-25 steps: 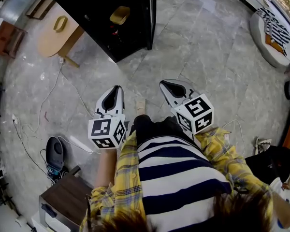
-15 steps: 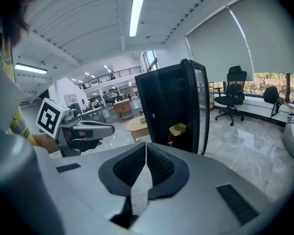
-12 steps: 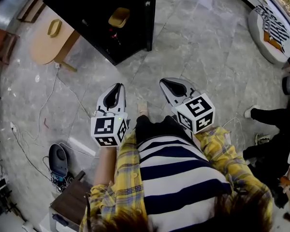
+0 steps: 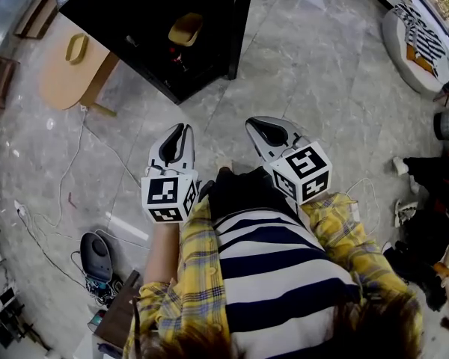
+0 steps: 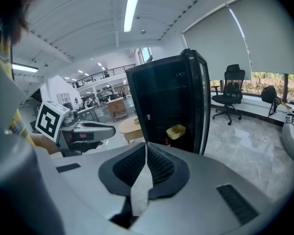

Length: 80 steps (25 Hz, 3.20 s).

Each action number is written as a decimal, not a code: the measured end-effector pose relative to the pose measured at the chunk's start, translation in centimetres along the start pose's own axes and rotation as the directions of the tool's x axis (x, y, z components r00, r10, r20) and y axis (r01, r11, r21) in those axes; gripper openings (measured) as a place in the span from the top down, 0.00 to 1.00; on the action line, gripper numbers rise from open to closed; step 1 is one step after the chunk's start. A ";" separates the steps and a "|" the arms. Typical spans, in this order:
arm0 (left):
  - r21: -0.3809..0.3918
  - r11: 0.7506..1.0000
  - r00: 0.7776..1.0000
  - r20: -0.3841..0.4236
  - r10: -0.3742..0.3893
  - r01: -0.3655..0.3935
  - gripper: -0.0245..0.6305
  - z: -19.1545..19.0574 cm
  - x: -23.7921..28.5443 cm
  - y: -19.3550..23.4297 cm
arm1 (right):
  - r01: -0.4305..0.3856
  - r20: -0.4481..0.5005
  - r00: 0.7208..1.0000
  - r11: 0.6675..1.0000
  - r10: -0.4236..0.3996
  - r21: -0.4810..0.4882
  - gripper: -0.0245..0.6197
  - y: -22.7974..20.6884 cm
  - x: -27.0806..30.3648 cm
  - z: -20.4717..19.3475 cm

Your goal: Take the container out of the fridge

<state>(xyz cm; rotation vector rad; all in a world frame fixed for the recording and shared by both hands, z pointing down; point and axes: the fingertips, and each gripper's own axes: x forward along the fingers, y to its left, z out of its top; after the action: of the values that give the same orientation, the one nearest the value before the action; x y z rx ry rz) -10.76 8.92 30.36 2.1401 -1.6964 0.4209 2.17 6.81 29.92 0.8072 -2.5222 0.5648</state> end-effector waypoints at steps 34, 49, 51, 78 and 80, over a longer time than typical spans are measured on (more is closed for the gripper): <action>0.268 0.963 0.972 -0.233 0.044 0.021 0.82 -4.1 18.6 7.4 | 0.020 -0.085 0.996 0.997 -0.013 0.073 0.91 -9.8 11.6 -1.1; 0.397 0.916 0.942 -0.324 0.092 0.048 0.81 -8.6 28.5 10.7 | -0.017 -0.129 0.991 0.999 0.023 0.045 0.91 -13.6 18.0 -4.1; 0.421 0.906 0.941 -0.321 0.104 0.044 0.81 -8.8 29.5 11.3 | -0.017 -0.130 0.991 0.999 0.023 0.045 0.91 -14.1 18.7 -4.4; 0.635 0.768 0.926 -0.335 0.173 0.086 0.77 -10.0 39.2 17.2 | -0.107 -0.255 0.961 0.994 0.109 0.022 0.91 -14.7 25.1 -12.1; 0.618 0.780 0.922 -0.351 0.166 0.095 0.77 -10.1 39.8 17.3 | -0.110 -0.266 0.957 0.994 0.113 0.026 0.91 -14.9 25.5 -12.7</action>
<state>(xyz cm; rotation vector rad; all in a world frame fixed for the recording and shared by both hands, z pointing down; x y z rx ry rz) -18.50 -24.13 59.18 2.2185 -1.4863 1.5065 -3.97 -9.34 57.06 0.5518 -2.3263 0.6768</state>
